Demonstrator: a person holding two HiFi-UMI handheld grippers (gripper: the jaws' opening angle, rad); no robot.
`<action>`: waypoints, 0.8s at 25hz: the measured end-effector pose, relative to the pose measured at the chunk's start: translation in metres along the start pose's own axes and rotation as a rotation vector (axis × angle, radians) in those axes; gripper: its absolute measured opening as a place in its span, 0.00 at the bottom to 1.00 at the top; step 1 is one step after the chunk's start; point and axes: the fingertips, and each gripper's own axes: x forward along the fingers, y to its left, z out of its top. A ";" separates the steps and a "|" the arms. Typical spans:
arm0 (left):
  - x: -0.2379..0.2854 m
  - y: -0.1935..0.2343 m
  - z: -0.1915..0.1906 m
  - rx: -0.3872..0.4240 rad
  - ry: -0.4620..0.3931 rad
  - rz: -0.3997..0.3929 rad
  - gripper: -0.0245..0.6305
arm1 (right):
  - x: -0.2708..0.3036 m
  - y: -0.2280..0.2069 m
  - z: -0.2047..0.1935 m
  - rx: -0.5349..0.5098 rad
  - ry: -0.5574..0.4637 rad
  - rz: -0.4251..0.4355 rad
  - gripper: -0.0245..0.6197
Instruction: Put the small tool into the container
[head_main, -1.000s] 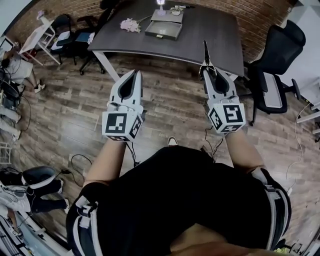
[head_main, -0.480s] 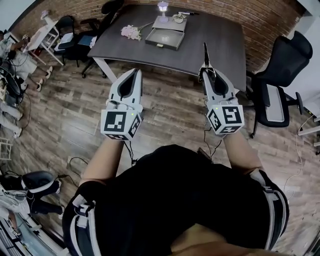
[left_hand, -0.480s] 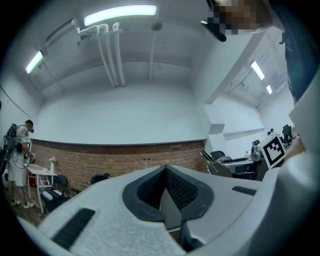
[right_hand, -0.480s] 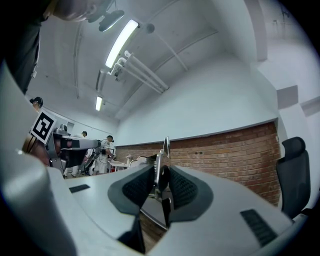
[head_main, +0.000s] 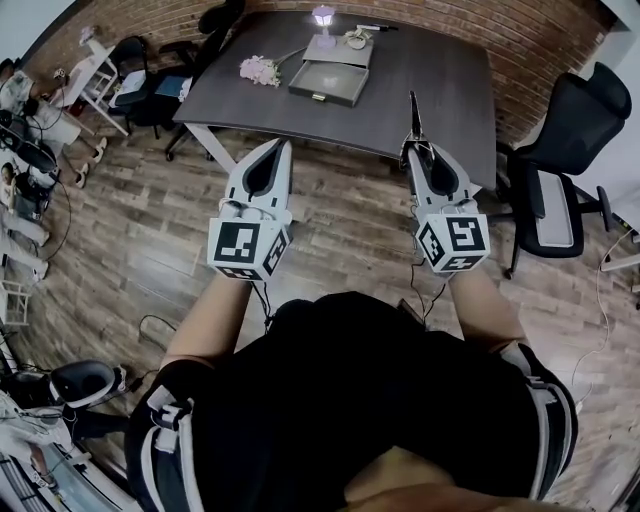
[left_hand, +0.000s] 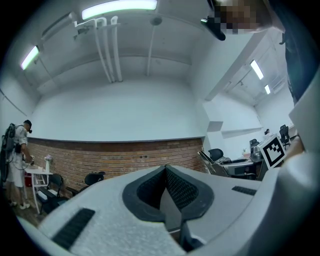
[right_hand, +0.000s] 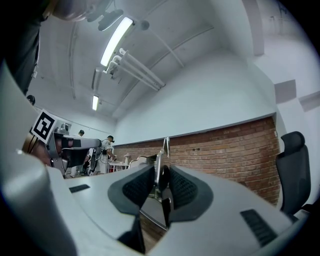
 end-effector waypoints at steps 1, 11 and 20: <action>0.002 0.000 -0.001 -0.001 0.000 -0.003 0.05 | 0.001 -0.001 -0.001 0.001 0.000 -0.001 0.18; 0.012 0.015 -0.009 -0.015 -0.006 -0.006 0.05 | 0.018 0.001 -0.007 -0.010 0.011 0.001 0.18; 0.053 0.037 -0.021 -0.038 -0.028 -0.039 0.05 | 0.062 0.001 -0.016 -0.022 0.023 0.003 0.18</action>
